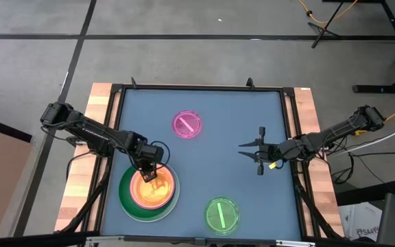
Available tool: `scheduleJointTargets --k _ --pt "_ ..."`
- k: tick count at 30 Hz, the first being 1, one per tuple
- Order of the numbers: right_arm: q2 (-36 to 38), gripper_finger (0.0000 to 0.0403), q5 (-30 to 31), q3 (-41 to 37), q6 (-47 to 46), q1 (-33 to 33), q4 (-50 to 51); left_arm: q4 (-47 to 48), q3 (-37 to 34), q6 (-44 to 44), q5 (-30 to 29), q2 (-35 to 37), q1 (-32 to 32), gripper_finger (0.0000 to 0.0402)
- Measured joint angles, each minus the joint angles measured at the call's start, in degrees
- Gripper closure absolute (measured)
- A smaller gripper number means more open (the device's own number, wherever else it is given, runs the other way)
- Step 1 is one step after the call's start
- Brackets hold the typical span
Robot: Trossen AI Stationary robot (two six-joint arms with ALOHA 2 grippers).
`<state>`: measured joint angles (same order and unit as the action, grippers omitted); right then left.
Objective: Stack plastic plates
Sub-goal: Stack the pink plate on top of the orange plate
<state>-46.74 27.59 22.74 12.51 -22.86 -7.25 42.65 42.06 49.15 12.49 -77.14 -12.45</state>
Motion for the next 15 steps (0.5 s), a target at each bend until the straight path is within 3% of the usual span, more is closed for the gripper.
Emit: scheduleJointTargets --k 15 --pt "0.0 0.0299 0.0 0.0 0.0 0.0 0.0 0.0 0.0 0.2 2.9 0.0 0.4 0.0252"
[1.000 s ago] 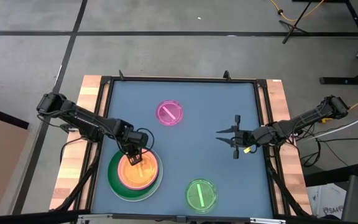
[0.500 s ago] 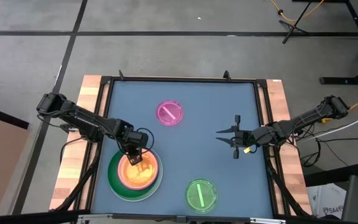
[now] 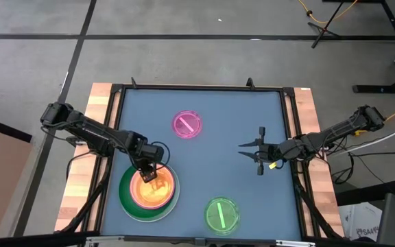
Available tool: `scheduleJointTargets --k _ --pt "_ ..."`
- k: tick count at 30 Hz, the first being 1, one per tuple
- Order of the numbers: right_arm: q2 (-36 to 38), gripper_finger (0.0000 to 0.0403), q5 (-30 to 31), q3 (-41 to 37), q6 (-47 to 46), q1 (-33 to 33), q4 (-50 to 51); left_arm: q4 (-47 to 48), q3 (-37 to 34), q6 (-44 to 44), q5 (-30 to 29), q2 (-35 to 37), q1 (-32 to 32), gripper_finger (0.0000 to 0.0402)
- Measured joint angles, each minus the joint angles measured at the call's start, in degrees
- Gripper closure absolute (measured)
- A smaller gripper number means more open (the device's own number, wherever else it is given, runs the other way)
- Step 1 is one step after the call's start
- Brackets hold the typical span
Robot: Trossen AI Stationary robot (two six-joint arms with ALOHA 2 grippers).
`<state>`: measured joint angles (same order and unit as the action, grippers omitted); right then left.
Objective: Stack plastic plates
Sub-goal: Stack the pink plate on top of the orange plate
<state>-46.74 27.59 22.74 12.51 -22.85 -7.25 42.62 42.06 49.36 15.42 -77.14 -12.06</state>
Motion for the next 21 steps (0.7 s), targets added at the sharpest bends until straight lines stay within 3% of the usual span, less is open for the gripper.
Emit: scheduleJointTargets --k 4,21 --pt "0.0 0.0299 0.0 0.0 0.0 0.0 0.0 0.0 0.0 0.0 4.0 0.0 1.1 0.0252" --pt "0.0 0.0299 0.0 0.0 0.0 0.0 0.0 0.3 0.1 0.0 5.6 0.0 4.3 0.0252"
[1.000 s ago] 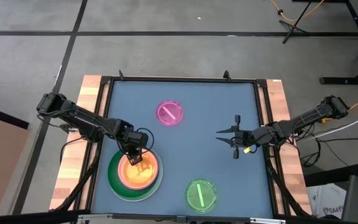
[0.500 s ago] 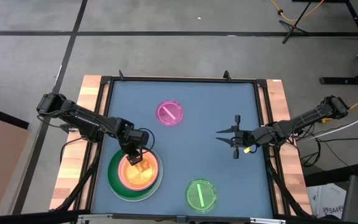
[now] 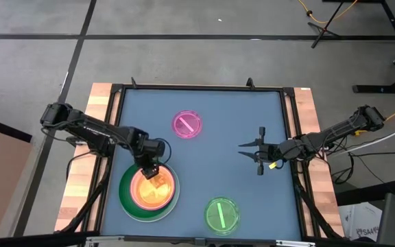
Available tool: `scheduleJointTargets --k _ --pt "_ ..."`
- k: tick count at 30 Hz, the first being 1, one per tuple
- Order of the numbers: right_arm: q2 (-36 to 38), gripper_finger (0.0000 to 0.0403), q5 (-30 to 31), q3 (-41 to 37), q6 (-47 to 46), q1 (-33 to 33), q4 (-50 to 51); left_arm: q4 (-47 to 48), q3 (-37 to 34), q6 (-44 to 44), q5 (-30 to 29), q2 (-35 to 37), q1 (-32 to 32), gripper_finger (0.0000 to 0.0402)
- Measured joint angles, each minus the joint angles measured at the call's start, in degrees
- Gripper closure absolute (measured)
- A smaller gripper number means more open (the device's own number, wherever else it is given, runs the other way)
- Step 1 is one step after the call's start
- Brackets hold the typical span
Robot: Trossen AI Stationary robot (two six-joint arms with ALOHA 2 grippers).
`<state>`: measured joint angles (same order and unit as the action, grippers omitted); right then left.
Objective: Stack plastic plates
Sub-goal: Stack the pink plate on top of the orange plate
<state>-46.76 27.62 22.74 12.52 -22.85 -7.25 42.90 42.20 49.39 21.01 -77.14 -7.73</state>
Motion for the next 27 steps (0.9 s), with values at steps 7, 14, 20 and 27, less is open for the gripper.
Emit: scheduleJointTargets --k 7,14,20,27 --pt "0.0 0.0299 0.0 0.0 0.0 0.0 0.0 0.2 4.6 0.0 0.1 0.0 2.7 0.0253" --pt "0.0 0.0299 0.0 0.0 0.0 0.0 0.0 0.1 12.3 -0.2 0.0 0.0 8.2 0.0253" --pt "0.0 0.0299 0.0 0.0 0.0 0.0 0.0 0.0 17.6 -0.4 -4.4 0.0 14.6 0.0253" --pt "0.0 0.0299 0.0 0.0 0.0 0.0 0.2 -0.3 20.6 -1.1 -11.9 0.0 22.6 0.0253"
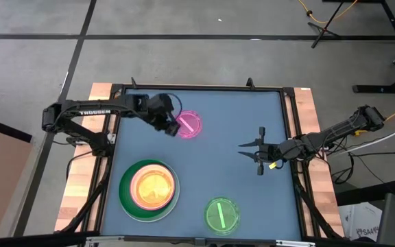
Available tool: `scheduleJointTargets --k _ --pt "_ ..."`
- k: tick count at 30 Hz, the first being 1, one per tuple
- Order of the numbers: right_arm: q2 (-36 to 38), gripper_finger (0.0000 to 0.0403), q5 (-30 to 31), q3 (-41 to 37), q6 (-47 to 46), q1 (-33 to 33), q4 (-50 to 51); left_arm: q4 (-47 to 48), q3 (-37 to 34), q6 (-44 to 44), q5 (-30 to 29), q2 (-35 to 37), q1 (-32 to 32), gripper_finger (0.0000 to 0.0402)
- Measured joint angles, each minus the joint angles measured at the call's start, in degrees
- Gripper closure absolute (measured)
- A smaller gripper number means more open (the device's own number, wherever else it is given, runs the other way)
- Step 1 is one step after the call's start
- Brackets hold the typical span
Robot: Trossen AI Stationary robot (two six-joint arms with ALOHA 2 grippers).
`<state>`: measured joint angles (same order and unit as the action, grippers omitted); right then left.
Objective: Stack plastic plates
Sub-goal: Stack the pink plate on top of the orange plate
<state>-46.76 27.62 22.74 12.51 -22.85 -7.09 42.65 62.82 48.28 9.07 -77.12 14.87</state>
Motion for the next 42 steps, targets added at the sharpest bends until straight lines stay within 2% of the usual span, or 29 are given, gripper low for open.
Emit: scheduleJointTargets --k 6,14,22,32,38,42 --pt "0.0 0.0299 0.0 0.0 0.0 0.0 0.1 -0.4 0.0 -5.8 -9.8 0.0 7.3 0.0253" --pt "0.0 0.0299 0.0 0.0 0.0 0.0 0.0 -0.7 0.1 -6.9 -17.6 -0.9 16.0 0.0253" --pt "0.0 0.0299 0.9 0.0 0.0 0.0 0.0 -6.7 0.1 -6.9 -17.4 -9.1 17.8 0.0253" --pt "0.0 0.0299 0.9 0.0 0.0 0.0 0.0 -10.3 0.1 -6.9 -10.6 -22.7 18.1 0.0253" --pt "0.0 0.0299 0.9 0.0 0.0 0.0 0.0 -10.4 0.1 -6.9 -6.6 -26.6 19.2 0.0253" --pt "0.0 0.0299 0.9 0.0 0.0 0.0 0.0 -10.5 0.1 -6.8 -6.4 -27.4 19.3 0.0253"
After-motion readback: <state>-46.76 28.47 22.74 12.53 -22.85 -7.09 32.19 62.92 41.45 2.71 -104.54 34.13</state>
